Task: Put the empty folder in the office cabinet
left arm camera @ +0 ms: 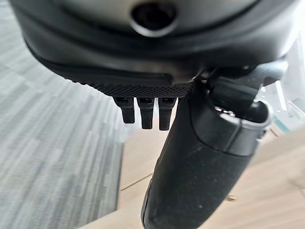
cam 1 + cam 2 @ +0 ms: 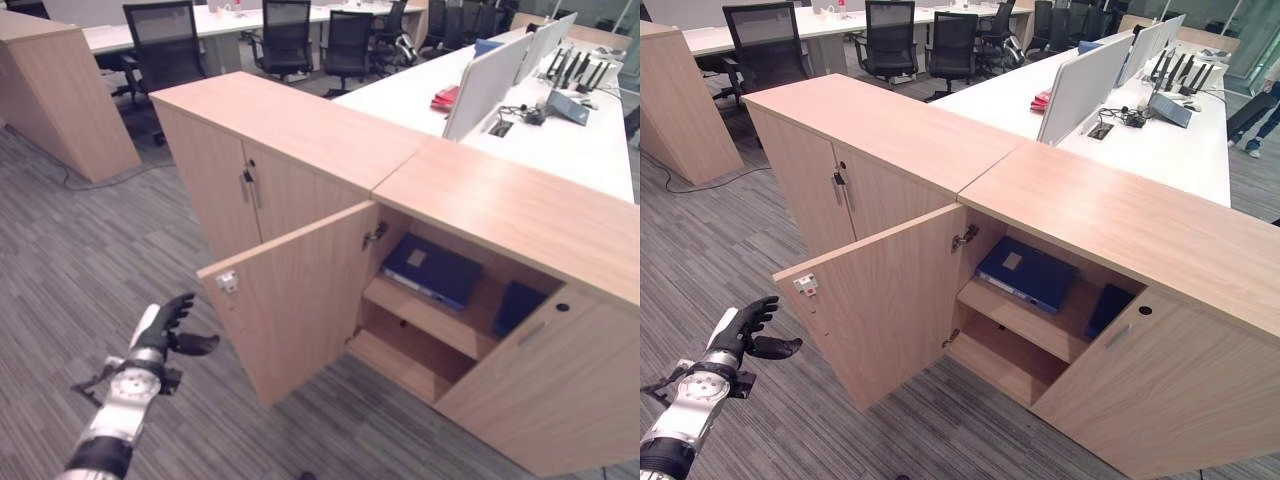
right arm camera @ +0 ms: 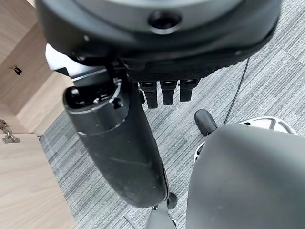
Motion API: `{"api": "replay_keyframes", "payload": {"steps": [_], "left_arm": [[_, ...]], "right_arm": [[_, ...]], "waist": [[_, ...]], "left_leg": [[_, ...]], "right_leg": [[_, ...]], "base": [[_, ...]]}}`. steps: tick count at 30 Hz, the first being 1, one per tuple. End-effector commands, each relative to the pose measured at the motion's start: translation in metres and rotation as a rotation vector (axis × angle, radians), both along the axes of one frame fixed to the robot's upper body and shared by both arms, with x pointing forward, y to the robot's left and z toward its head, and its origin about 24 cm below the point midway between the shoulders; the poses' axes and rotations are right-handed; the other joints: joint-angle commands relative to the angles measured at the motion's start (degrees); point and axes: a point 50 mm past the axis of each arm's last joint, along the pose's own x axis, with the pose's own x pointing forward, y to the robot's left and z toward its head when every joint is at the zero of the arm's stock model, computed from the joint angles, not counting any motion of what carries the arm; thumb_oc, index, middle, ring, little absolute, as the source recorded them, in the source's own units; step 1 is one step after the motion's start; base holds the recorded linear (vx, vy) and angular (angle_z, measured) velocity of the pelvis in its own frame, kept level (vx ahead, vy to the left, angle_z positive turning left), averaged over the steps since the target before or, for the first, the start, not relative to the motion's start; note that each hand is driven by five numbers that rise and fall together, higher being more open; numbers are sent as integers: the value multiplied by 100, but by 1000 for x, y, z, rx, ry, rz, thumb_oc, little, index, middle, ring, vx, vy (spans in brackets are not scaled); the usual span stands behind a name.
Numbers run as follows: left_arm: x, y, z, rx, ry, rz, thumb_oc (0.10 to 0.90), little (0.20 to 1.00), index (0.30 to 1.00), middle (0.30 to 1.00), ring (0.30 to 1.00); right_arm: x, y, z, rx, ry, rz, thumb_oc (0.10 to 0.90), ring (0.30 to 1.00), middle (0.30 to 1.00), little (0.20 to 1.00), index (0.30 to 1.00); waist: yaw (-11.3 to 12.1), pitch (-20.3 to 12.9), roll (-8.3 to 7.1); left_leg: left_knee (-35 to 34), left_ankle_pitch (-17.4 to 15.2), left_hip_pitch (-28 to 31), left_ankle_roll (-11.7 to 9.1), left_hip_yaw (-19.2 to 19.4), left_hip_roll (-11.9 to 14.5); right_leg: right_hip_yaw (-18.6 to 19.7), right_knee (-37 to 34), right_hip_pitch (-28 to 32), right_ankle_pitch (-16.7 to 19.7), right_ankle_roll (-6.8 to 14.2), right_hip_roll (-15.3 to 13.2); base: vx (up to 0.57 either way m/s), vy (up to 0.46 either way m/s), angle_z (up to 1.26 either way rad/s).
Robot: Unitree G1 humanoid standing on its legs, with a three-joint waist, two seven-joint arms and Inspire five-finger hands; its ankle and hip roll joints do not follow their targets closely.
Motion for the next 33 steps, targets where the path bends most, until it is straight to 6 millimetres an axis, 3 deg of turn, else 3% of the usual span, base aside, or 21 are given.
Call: {"api": "replay_keyframes", "payload": {"steps": [1, 2, 3, 4, 7, 9, 10, 13, 15, 16, 21, 26, 33], "left_arm": [[47, -9, 77, 53, -304, -84, 800, 900, 900, 900, 900], [48, -10, 79, 36, -311, -91, 800, 900, 900, 900, 900], [56, -24, 88, -52, -359, -144, 800, 900, 900, 900, 900], [61, -40, 93, -101, -390, -196, 800, 900, 900, 900, 900], [68, -59, 101, -142, -426, -266, 800, 900, 900, 900, 900], [70, -65, 103, -156, -436, -290, 800, 900, 900, 900, 900], [69, -80, 109, -183, -462, -362, 800, 900, 900, 900, 900], [60, -101, 112, -230, -494, -472, 800, 900, 900, 900, 900], [56, -107, 112, -242, -496, -501, 800, 900, 900, 900, 900], [46, -122, 108, -292, -490, -578, 800, 900, 900, 900, 900], [15, -159, 88, -551, -443, -716, 800, 900, 900, 900, 900], [-10, -188, 65, -763, -320, -789, 800, 900, 900, 900, 900], [-36, -189, 52, -771, -143, -921, 800, 900, 900, 900, 900]], "right_arm": [[21, -11, 6, -32, -56, 66, 800, 900, 900, 900, 900], [14, -16, 6, -28, -47, 64, 800, 900, 900, 900, 900], [12, -22, 6, -45, -33, 66, 800, 900, 900, 900, 900], [9, -20, 5, -43, -20, 74, 800, 900, 900, 900, 900], [7, -18, 4, -42, -10, 88, 800, 900, 900, 900, 900], [8, -18, 4, -42, -12, 90, 800, 900, 900, 900, 900], [10, -16, 5, -38, -18, 93, 800, 900, 900, 900, 900], [9, -14, 4, -32, -18, 92, 800, 900, 900, 900, 900], [8, -13, 4, -30, -16, 93, 800, 900, 900, 900, 900], [6, -12, 3, -24, -15, 96, 800, 900, 900, 900, 900], [5, -4, 2, -8, -19, 118, 800, 900, 900, 900, 900], [8, 3, 1, 4, -29, 137, 800, 900, 900, 900, 900], [-6, -2, 0, -3, 5, 212, 800, 900, 900, 900, 900]], "waist": [[-2, -198, 207], [-67, -200, 204], [-114, -200, 174], [-135, -200, 153], [-166, -198, 137], [-168, -200, 132], [-181, -185, 126], [-176, -169, 111], [-176, -171, 106], [-169, -161, 87], [-144, -134, 47], [-157, -94, 46], [-213, -48, 46]], "left_leg": [[-2, -680, 38, -274, -288, 168], [-5, -688, 53, -280, -244, 179], [-6, -691, 54, -284, -224, 192], [-3, -695, 49, -282, -212, 196], [-1, -704, 58, -281, -213, 204], [0, -707, 62, -279, -216, 202], [1, -711, 71, -280, -212, 204], [1, -722, 89, -279, -204, 210], [0, -727, 95, -280, -204, 212], [0, -732, 102, -282, -203, 213], [0, -733, 99, -278, -212, 236], [1, -719, 83, -264, -219, 259], [-3, -680, 66, -313, -193, 360]], "right_leg": [[116, 38, -33, -144, 254, -18], [172, 37, -54, -139, 254, -16], [183, 37, -68, -135, 250, -8], [189, 36, -65, -143, 247, 0], [195, 36, -61, -144, 246, 7], [201, 36, -61, -145, 245, 11], [218, 36, -64, -143, 242, 10], [241, 37, -63, -142, 240, 18], [243, 36, -59, -143, 240, 21], [250, 36, -55, -149, 234, 32], [258, 34, -61, -144, 218, 53], [317, 31, -96, -157, 177, 88], [417, 30, -157, -209, 120, 191]], "base": [[-15, -20, -15], [-34, -40, -16], [-36, -56, -16], [-27, -57, -13], [-4, -20, -1], [0, 0, 0], [0, 0, 0], [0, 0, 0], [-2, -12, 2], [-7, -27, 5], [-2, -7, 0], [-13, -15, -2], [-22, -50, -4]]}}
